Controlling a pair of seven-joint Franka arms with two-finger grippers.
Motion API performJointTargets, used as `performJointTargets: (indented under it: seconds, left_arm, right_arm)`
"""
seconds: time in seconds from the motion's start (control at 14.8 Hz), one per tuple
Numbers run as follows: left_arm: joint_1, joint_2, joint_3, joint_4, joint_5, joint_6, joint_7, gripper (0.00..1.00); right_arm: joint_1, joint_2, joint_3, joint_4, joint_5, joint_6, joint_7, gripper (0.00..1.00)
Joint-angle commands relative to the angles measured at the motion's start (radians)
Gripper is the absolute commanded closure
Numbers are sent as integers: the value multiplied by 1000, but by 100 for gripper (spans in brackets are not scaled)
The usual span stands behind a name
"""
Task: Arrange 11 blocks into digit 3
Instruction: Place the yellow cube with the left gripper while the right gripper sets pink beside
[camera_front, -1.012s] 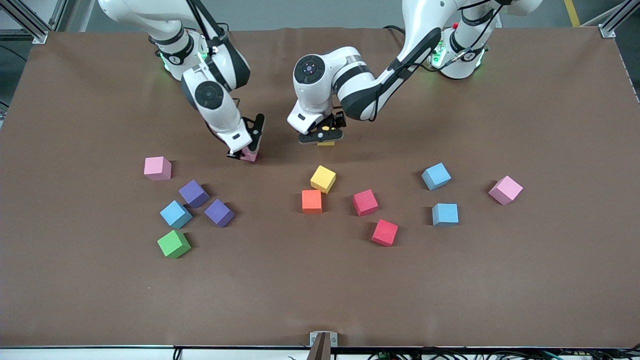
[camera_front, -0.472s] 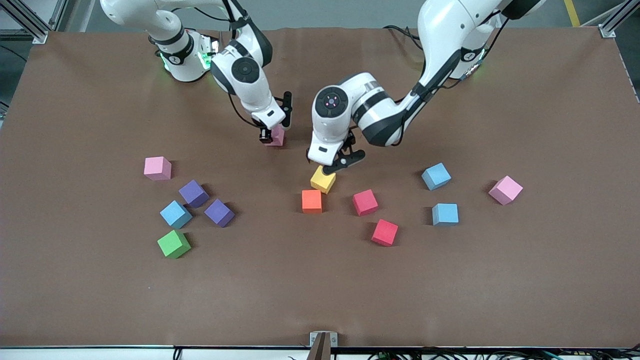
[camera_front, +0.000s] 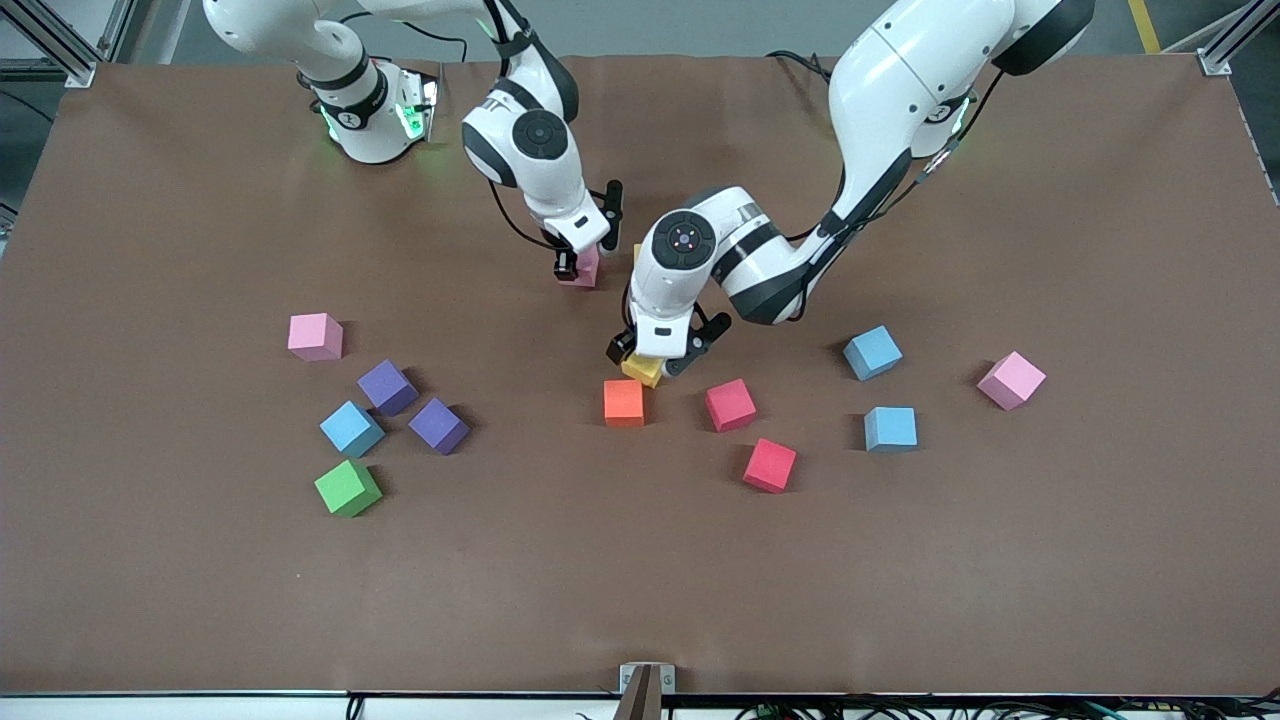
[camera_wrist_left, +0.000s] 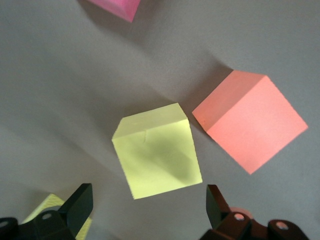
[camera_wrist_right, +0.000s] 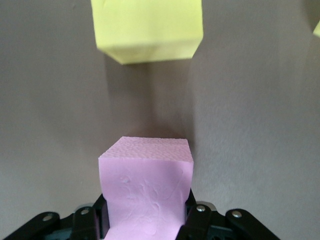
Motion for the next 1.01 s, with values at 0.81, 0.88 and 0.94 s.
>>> performJointTargets:
  seconds: [0.81,0.88,0.94]
  left_arm:
    - [1,76,29,36,-16,53,-61,0]
    - [1,79,32,36,-16,56,-62,1]
    - [1,82,32,36,-13,64,-62,5]
  right_arm:
    - [95,169,-13,212,11,-58,41,83]
    - [98,172,-13,218,11,-66,62,80]
    - [101,173,-13,220,11,-70,75,80]
